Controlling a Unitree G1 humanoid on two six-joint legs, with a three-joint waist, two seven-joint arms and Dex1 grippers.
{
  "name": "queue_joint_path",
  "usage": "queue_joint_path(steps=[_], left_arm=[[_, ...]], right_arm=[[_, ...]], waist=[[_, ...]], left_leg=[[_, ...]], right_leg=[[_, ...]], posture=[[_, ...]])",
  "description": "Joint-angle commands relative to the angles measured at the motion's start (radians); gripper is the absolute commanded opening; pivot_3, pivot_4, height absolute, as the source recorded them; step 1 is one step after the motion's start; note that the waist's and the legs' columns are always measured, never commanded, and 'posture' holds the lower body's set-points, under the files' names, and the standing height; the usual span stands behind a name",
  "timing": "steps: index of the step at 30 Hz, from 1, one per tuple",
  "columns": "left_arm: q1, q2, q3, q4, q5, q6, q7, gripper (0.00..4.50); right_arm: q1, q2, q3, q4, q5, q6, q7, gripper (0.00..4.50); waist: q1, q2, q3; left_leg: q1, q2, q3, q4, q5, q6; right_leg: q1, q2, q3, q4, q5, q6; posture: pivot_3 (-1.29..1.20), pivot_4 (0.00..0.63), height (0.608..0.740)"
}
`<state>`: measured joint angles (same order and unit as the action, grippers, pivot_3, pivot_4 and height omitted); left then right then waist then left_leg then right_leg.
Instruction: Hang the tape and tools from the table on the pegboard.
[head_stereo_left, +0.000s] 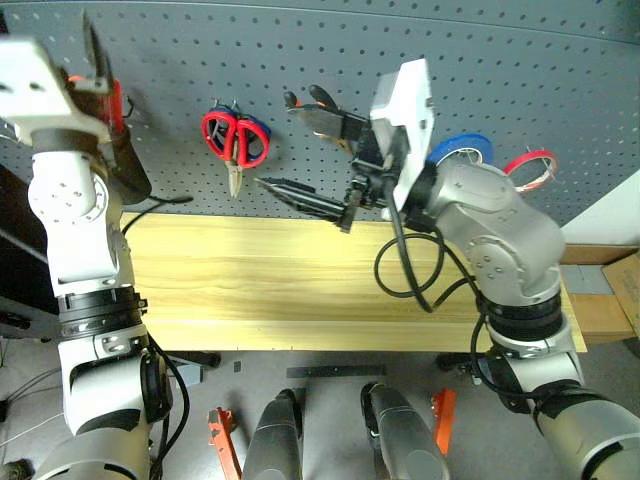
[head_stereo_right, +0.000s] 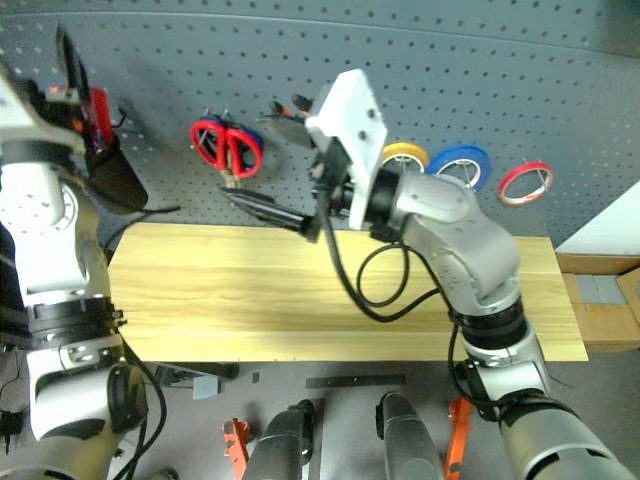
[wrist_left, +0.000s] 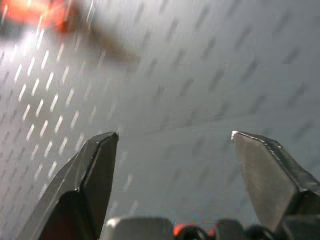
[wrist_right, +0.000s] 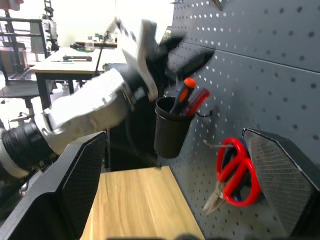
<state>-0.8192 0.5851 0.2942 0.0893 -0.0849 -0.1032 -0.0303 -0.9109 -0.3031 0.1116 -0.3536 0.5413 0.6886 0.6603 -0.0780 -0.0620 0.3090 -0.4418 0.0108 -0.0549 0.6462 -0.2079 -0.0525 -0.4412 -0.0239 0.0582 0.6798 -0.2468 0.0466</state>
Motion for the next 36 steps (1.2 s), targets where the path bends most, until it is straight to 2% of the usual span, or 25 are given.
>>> queue_joint_path(steps=[1, 6, 9, 12, 16, 19, 22, 25, 30, 36], left_arm=[[-0.008, -0.004, -0.067, -0.154, -0.063, 0.035, -0.12, 3.99], [0.126, -0.055, -0.145, -0.318, -0.221, 0.167, -0.283, 3.99], [0.243, -0.067, -0.202, -0.408, -0.298, 0.323, -0.341, 3.99], [0.329, -0.051, -0.241, -0.469, -0.318, 0.427, -0.379, 3.99], [0.44, -0.091, -0.243, -0.496, -0.337, 0.553, -0.338, 3.99], [0.524, -0.133, -0.248, -0.475, -0.28, 0.604, -0.263, 3.99], [0.635, -0.176, -0.241, -0.408, -0.205, 0.576, -0.196, 3.99], [0.687, -0.209, -0.211, -0.323, -0.166, 0.52, -0.164, 3.99], [0.746, -0.268, -0.153, -0.114, -0.091, 0.384, -0.078, 3.99], [0.797, -0.307, -0.082, 0.058, -0.049, 0.24, 0.002, 3.99]], right_arm=[[0.033, -0.067, -0.111, -0.1, 0.12, 0.074, 0.021, 4.5], [0.139, -0.15, -0.161, -0.171, 0.203, 0.15, 0.008, 4.5], [0.266, -0.22, -0.141, -0.219, 0.174, 0.139, 0.023, 4.5], [0.382, -0.253, -0.111, -0.232, 0.126, 0.097, 0.018, 4.5], [0.54, -0.207, -0.028, -0.165, -0.016, -0.023, -0.043, 4.5], [0.62, -0.137, 0.011, -0.081, -0.115, -0.126, -0.105, 4.5], [0.68, -0.059, 0.004, 0.1, -0.267, -0.312, -0.228, 4.5], [0.722, -0.035, 0.007, 0.255, -0.371, -0.484, -0.274, 4.5], [0.77, 0.023, -0.039, 0.516, -0.444, -0.695, -0.371, 4.5], [0.776, 0.054, -0.1, 0.7, -0.466, -0.808, -0.436, 4.5]], waist=[[0.0, 0.001, -0.01], [-0.01, 0.011, -0.04], [-0.012, 0.012, -0.054], [-0.012, 0.014, -0.071], [-0.012, 0.016, -0.107], [-0.012, 0.016, -0.125], [-0.012, 0.015, -0.147], [-0.011, 0.016, -0.172], [-0.008, 0.018, -0.205], [-0.007, 0.022, -0.223]], left_leg=[[0.0, 0.0, 0.001, 0.0, 0.0, 0.0], [0.001, 0.0, 0.003, -0.001, 0.0, 0.0], [0.006, -0.001, 0.005, -0.001, 0.0, 0.0], [0.009, -0.001, 0.005, 0.0, 0.0, 0.0], [0.012, -0.001, 0.005, 0.0, 0.0, 0.0], [0.026, -0.001, 0.006, -0.001, 0.0, 0.0], [0.035, 0.0, 0.007, -0.001, 0.0, 0.0], [0.043, 0.0, 0.009, -0.002, 0.0, 0.0], [0.046, 0.0, 0.009, -0.002, 0.0, 0.0], [0.057, 0.0, 0.009, -0.005, -0.001, 0.0]], right_leg=[[0.0, 0.0, 0.0, 0.0, 0.0, 0.0], [0.0, 0.0, 0.002, -0.001, 0.0, 0.0], [0.003, 0.003, 0.005, 0.0, 0.0, 0.0], [0.006, 0.005, 0.006, 0.002, 0.0, 0.0], [0.01, 0.007, 0.006, 0.001, 0.0, -0.001], [0.024, 0.008, 0.008, -0.002, -0.001, 0.0], [0.033, 0.01, 0.009, -0.005, -0.003, 0.004], [0.04, 0.01, 0.01, -0.006, -0.004, 0.002], [0.044, 0.011, 0.011, -0.006, -0.004, 0.002], [0.056, 0.011, 0.011, -0.013, -0.007, -0.003]], posture=[[-0.09, 0.184, 0.74], [-0.09, 0.156, 0.74], [-0.09, 0.129, 0.74], [-0.09, 0.113, 0.74], [-0.08, 0.084, 0.74], [-0.08, 0.069, 0.74], [-0.07, 0.046, 0.74], [-0.06, 0.029, 0.74], [-0.04, 0.0, 0.74], [-0.02, 0.0, 0.74]])
